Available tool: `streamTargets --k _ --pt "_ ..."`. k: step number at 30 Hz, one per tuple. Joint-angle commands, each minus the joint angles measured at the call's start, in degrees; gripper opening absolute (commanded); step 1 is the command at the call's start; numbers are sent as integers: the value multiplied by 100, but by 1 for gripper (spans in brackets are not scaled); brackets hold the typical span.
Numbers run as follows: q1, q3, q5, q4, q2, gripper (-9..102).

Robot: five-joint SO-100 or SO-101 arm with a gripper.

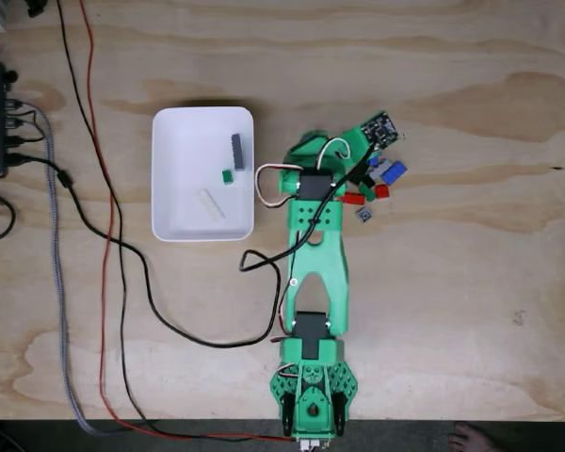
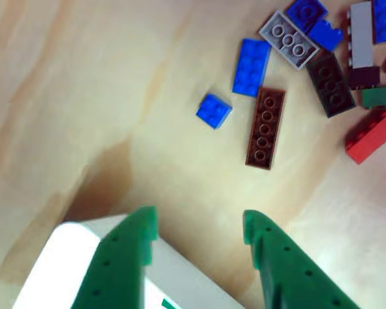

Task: Put all lego bricks in the bin.

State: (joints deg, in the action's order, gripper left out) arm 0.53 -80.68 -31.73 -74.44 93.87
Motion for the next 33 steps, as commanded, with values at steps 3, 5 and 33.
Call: streamTargets --k 3,5,33 --pt "229 -220 -483 598 -800 18" --pt "334 -79 -562 773 -1529 18" --pt "352 -870 -510 1397 483 0"
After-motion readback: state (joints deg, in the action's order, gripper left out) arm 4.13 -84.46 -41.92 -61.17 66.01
